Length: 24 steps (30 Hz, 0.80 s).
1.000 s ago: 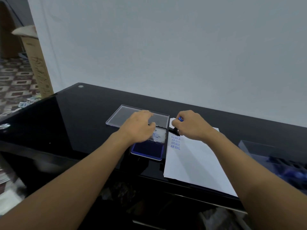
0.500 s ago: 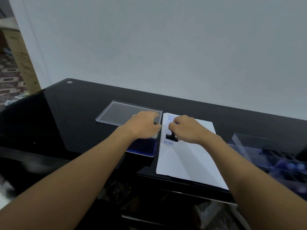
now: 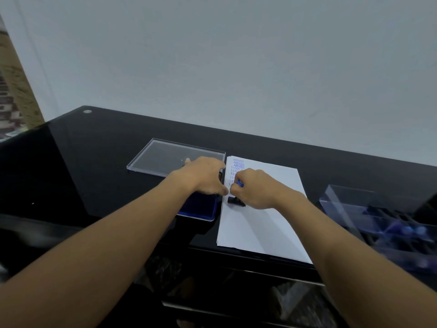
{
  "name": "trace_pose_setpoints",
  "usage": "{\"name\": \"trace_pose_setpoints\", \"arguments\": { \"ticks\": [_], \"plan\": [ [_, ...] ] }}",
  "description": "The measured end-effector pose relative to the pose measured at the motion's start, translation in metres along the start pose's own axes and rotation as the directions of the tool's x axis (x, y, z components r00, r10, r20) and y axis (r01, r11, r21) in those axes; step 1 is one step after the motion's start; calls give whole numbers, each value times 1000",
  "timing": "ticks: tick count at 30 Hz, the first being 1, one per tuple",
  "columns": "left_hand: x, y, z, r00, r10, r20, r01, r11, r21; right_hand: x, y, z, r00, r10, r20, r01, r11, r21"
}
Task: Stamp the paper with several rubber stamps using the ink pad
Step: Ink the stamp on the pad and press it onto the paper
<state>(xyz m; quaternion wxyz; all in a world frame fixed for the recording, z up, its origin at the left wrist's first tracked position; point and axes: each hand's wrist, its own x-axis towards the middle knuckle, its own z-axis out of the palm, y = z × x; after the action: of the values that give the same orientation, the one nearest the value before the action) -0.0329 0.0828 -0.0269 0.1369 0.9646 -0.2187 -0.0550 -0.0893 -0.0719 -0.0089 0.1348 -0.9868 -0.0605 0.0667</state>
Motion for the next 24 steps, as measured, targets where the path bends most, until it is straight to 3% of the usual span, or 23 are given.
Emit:
{"name": "trace_pose_setpoints", "arguments": {
  "ticks": [24],
  "plan": [
    [11, -1, 8, 1000, -15, 28, 13, 999, 46, -1, 3, 20, 999, -25, -44, 25, 1000, -3]
  ]
}}
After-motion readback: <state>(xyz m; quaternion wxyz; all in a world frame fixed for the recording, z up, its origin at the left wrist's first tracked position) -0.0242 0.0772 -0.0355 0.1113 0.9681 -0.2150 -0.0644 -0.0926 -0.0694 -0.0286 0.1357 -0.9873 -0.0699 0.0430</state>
